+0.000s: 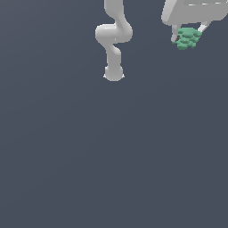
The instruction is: Pick up the object and move it to a goal position.
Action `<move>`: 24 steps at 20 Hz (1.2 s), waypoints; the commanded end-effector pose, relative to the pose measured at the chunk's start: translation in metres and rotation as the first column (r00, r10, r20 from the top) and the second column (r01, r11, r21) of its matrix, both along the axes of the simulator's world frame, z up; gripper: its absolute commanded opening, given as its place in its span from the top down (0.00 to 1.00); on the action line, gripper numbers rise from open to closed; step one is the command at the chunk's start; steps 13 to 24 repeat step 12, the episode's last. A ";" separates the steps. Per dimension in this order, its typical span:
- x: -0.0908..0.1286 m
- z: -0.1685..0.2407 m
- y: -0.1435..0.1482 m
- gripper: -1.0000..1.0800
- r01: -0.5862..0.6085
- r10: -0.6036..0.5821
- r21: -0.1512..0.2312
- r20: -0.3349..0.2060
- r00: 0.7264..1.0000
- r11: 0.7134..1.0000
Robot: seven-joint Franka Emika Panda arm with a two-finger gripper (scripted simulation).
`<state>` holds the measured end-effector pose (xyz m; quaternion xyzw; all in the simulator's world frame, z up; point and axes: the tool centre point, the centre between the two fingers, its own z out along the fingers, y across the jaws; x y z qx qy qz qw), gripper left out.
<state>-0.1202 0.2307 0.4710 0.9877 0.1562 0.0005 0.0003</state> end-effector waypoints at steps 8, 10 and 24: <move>-0.004 0.025 0.016 1.00 0.001 -0.001 0.000 -0.001 1.000 1.000; -0.003 0.025 0.016 1.00 0.001 -0.001 0.000 -0.001 1.000 1.000; -0.003 0.024 0.015 1.00 0.001 -0.001 0.000 -0.001 1.000 1.000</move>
